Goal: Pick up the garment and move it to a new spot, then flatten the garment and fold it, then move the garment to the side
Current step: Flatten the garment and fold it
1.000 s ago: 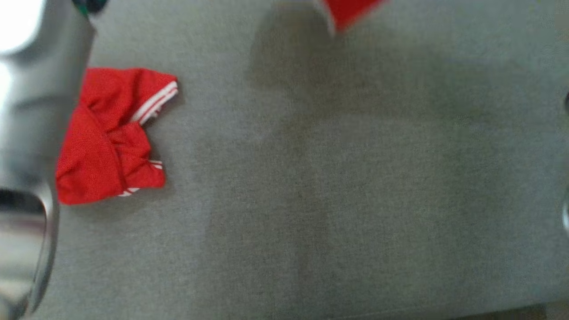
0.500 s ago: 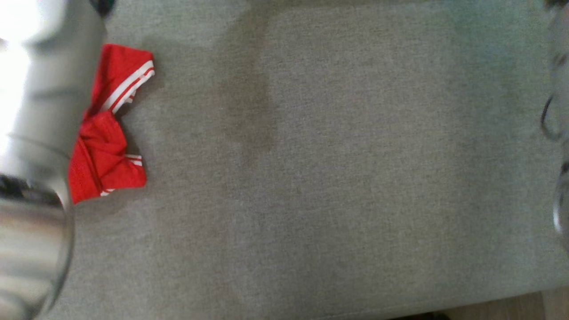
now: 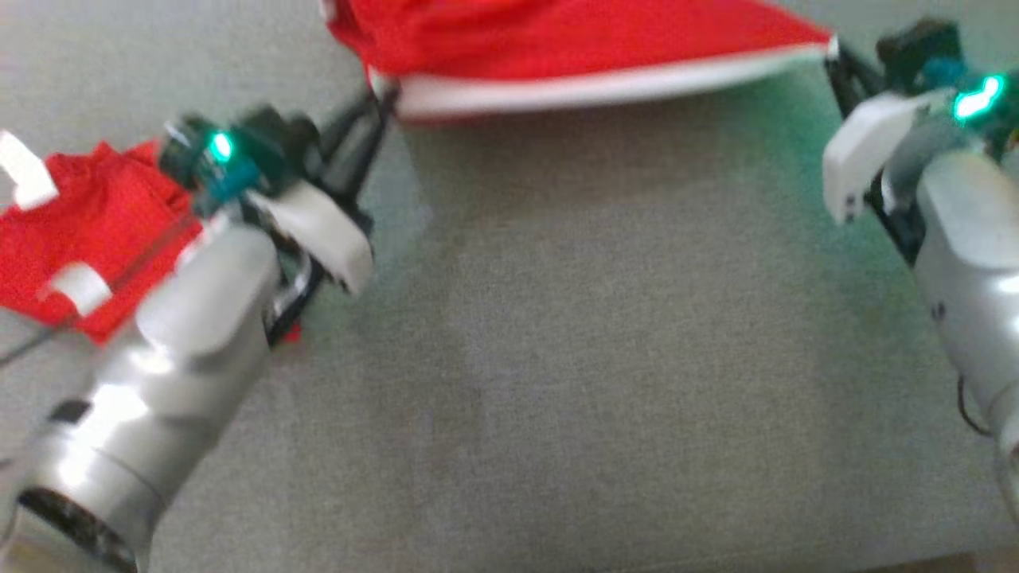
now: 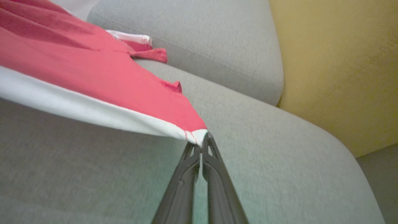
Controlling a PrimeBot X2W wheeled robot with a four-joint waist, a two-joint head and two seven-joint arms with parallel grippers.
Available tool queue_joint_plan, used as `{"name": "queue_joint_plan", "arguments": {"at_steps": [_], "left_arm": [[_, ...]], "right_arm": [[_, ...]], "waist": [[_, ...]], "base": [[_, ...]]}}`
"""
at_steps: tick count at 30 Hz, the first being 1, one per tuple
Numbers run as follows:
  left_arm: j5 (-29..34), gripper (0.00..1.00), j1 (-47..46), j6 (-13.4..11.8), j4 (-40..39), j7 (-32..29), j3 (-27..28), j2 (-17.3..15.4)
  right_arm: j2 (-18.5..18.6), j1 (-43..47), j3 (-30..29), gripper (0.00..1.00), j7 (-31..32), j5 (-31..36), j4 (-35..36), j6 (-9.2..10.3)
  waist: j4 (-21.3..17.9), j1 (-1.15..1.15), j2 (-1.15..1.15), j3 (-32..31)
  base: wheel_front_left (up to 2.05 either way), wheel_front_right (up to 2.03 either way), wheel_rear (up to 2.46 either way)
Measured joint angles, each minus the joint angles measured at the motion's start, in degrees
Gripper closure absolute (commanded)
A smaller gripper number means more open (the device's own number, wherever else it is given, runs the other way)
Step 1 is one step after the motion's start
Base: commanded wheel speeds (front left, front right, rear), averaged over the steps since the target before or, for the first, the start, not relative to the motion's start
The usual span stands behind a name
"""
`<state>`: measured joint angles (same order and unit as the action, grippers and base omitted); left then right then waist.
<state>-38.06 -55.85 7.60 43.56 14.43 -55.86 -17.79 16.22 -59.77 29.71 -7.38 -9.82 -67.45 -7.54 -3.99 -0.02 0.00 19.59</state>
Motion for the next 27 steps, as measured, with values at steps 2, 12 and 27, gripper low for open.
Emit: {"name": "queue_joint_plan", "arguments": {"at_steps": [2,12,27], "left_arm": [[-0.2,1.00,2.3,0.0,-0.9,-0.2,-1.8,-0.2],[-1.3,1.00,11.7,-2.6,-4.3,-0.2,-3.8,1.5],[-1.5,1.00,25.2,-8.3,-15.6,-1.4,-8.1,2.5]], "right_arm": [[1.6,2.3,3.8,1.00,2.8,-3.6,1.2,0.00],[14.2,11.3,20.2,1.00,18.3,-20.2,16.4,0.00],[28.0,24.9,18.3,1.00,28.0,-29.5,33.8,0.00]], "waist": [[0.1,0.00,0.00,-1.8],[0.3,0.01,0.00,-9.9],[-1.7,0.01,0.00,-18.2]], "base": [[0.00,0.00,0.00],[0.00,0.00,0.00],[0.00,0.00,0.00]]}}
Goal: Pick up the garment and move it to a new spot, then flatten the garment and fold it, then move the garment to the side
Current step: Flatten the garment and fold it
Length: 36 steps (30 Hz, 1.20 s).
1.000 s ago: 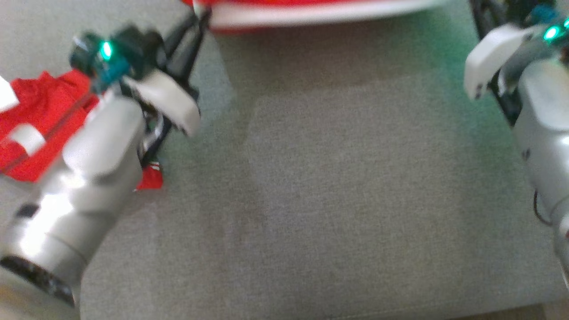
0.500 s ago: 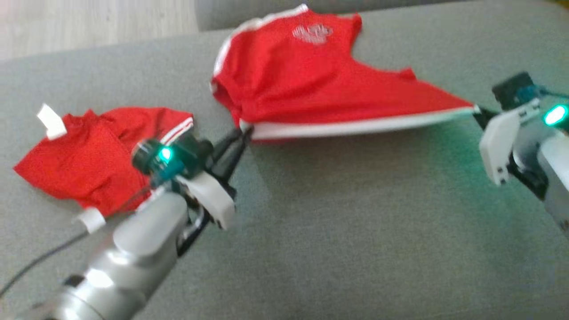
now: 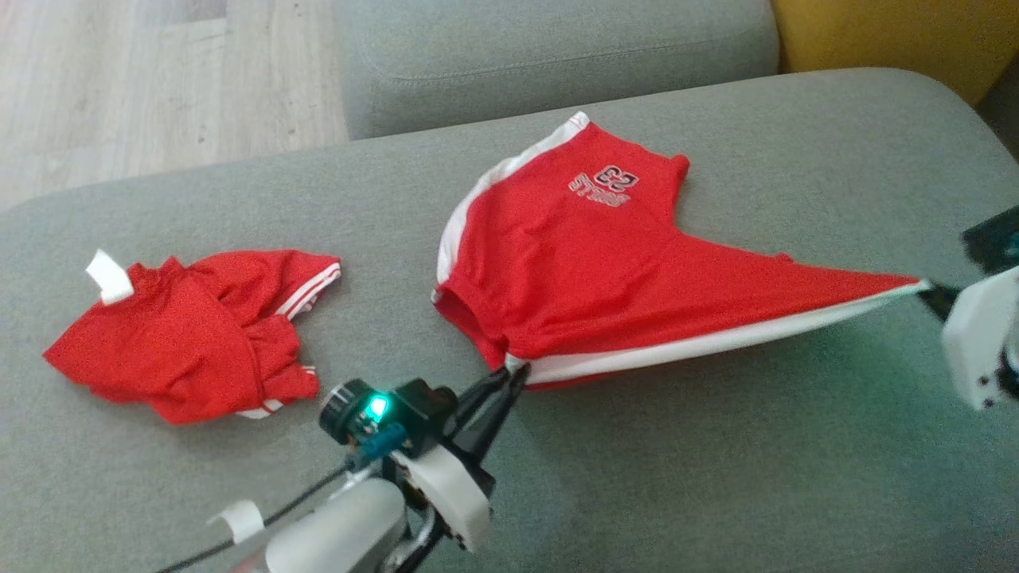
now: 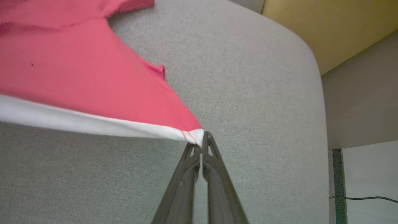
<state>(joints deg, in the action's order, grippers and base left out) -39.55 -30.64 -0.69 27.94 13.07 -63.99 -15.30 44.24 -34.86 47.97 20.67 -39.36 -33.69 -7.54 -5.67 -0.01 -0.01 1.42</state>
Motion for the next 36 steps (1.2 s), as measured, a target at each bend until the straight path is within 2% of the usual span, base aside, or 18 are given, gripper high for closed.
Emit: {"name": "queue_joint_plan", "arguments": {"at_steps": [4,7,12,18,21,26,36], "left_arm": [[-0.5,1.00,1.5,-2.3,-4.1,-1.0,-0.5,0.3],[-0.6,1.00,1.5,-3.4,-6.0,-1.5,-0.2,0.1],[-0.6,1.00,-0.1,-4.8,-7.5,-1.9,1.2,-0.6],[-0.5,1.00,-5.3,-5.2,-7.8,-3.0,2.7,-0.7],[0.0,1.00,-7.9,-5.4,-7.6,-3.7,2.9,-0.6],[1.3,1.00,-13.4,-4.6,-6.5,-5.2,2.9,0.3],[1.9,1.00,-18.4,-3.3,-3.7,-5.4,2.9,3.3]], "right_arm": [[2.4,1.8,-6.5,1.00,-0.6,1.4,4.6,0.00],[1.8,1.8,-12.3,1.00,-0.8,4.3,7.5,0.00],[-2.1,2.7,-20.9,1.00,-0.4,11.2,10.7,0.00],[-6.8,2.3,-27.7,1.00,0.0,18.1,12.3,0.00],[-8.4,0.1,-29.0,1.00,-0.1,20.7,11.9,0.00],[-10.1,-9.0,-29.1,1.00,-1.7,24.7,8.3,0.00],[-12.0,-20.3,-25.9,1.00,-4.9,28.3,-2.1,0.00]], "waist": [[-0.2,0.00,0.00,0.7],[0.1,0.02,0.00,2.0],[1.2,0.02,0.00,4.3],[3.8,0.02,0.00,7.8],[5.3,0.02,0.00,10.0],[8.6,0.03,0.00,14.8],[13.5,0.03,0.01,22.2]], "base": [[0.00,0.00,0.00],[0.00,0.00,0.00],[0.00,0.00,0.00],[0.00,0.00,0.00],[0.00,0.00,0.00],[0.00,0.00,0.00],[0.00,0.00,0.00]]}}
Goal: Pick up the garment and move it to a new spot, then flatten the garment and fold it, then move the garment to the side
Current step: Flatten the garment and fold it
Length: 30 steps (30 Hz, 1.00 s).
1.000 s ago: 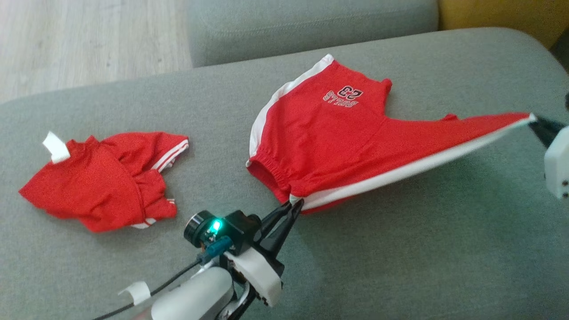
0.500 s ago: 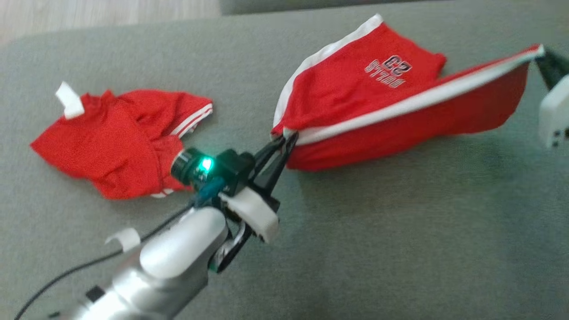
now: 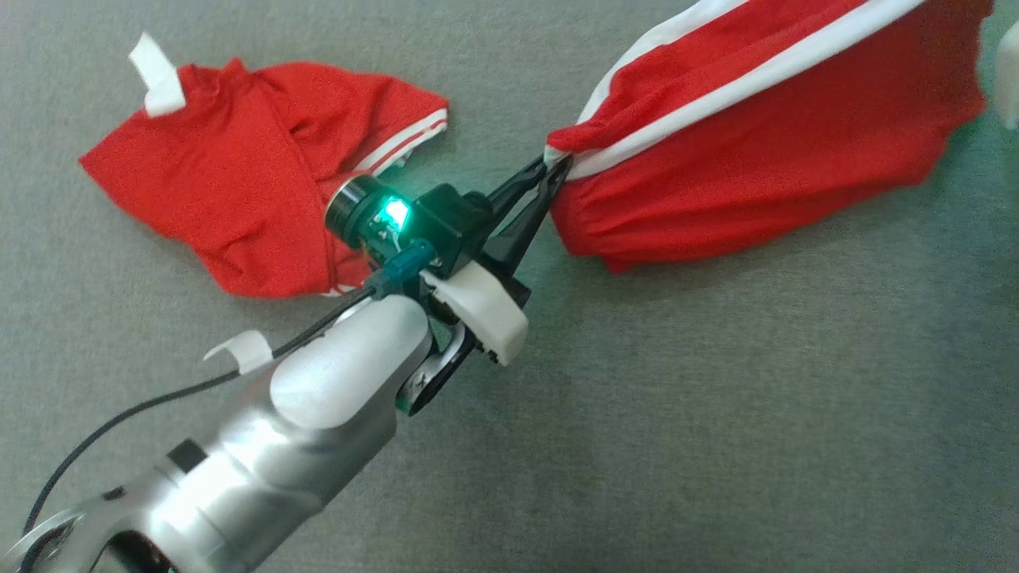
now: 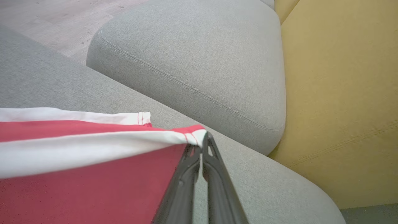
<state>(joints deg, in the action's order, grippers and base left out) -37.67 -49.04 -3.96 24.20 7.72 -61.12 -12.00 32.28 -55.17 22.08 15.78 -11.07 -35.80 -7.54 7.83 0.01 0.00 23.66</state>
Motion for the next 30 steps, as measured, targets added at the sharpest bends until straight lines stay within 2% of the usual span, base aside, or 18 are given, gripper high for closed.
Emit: {"name": "queue_joint_plan", "arguments": {"at_steps": [10,18,19,20,21,30], "left_arm": [[0.0,1.00,-2.3,0.5,2.0,1.5,0.0,2.5],[0.0,1.00,-4.8,1.0,3.0,2.0,0.1,3.4],[0.0,1.00,-5.0,1.0,3.1,2.0,0.2,3.4],[0.0,0.64,-5.2,1.0,3.3,2.0,0.2,3.5],[0.0,0.00,-5.2,1.0,3.3,2.0,0.2,3.5],[-0.1,0.00,-5.3,0.8,3.9,2.8,0.2,3.3]], "right_arm": [[-0.7,-5.3,2.4,1.00,-4.8,0.0,-9.0,0.00],[-0.9,-9.5,4.0,1.00,-7.8,0.0,-14.2,0.00],[-1.0,-10.0,4.2,0.96,-7.9,0.0,-15.0,0.00],[-1.1,-10.3,4.2,0.06,-8.5,0.0,-15.6,0.00],[-1.1,-10.3,4.2,0.00,-8.5,0.0,-15.6,0.00],[-3.1,-11.1,5.0,0.00,-14.4,-1.1,-19.5,0.00]], "waist": [[3.6,0.00,0.00,4.3],[4.7,-0.01,0.00,6.1],[4.8,-0.01,0.00,6.2],[4.8,-0.01,0.00,6.3],[4.8,-0.01,0.00,6.3],[4.1,-0.01,0.00,4.4]], "base": [[0.00,0.00,0.00],[0.00,0.00,0.00],[0.00,0.00,0.00],[0.00,0.00,0.00],[0.00,0.00,0.00],[0.00,0.00,0.00]]}}
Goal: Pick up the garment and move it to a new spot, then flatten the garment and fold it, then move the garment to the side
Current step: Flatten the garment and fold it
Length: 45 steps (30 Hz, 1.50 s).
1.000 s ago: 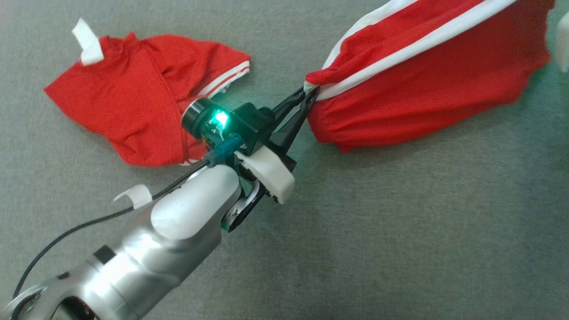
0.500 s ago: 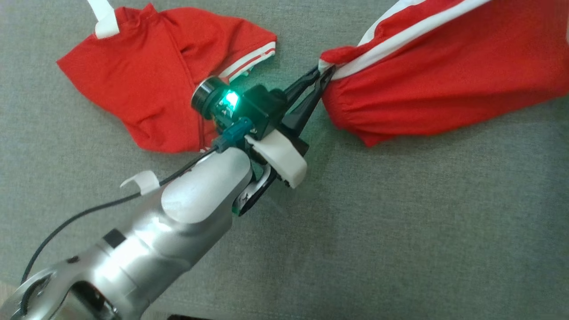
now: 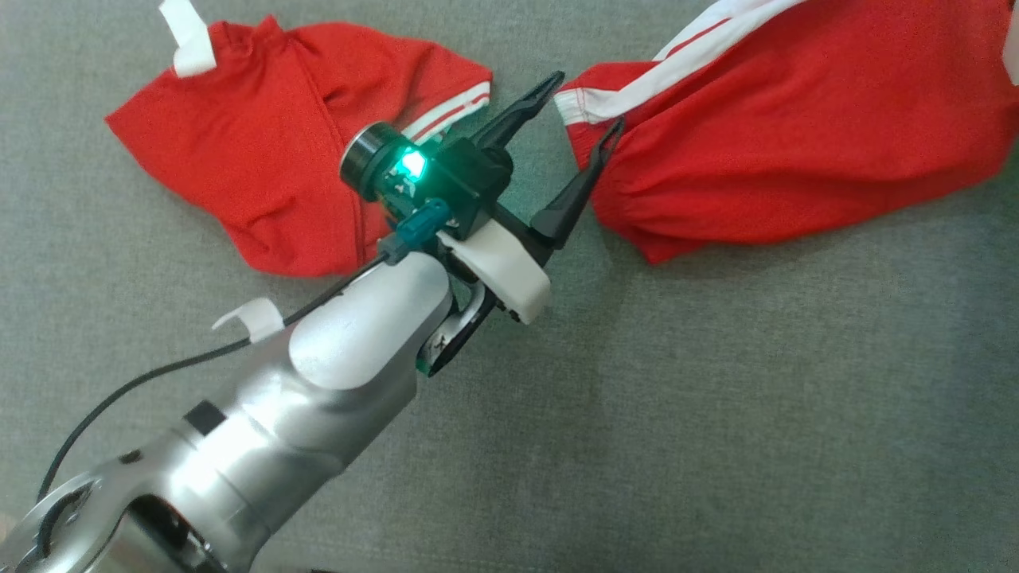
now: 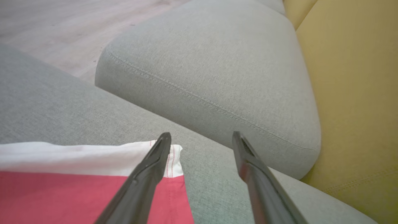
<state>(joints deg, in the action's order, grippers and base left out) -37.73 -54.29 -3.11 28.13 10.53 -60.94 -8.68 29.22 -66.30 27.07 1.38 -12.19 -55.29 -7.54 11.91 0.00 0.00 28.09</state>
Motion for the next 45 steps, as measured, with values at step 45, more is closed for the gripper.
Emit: {"name": "queue_joint_plan", "arguments": {"at_steps": [45], "left_arm": [[12.4,0.00,46.4,-3.9,-12.6,3.9,35.8,0.1]], "right_arm": [[-24.6,60.0,-29.6,0.00,-14.2,-3.8,36.4,0.00]], "waist": [[-8.0,0.00,-0.01,-23.6]], "base": [[0.00,0.00,0.00]]}}
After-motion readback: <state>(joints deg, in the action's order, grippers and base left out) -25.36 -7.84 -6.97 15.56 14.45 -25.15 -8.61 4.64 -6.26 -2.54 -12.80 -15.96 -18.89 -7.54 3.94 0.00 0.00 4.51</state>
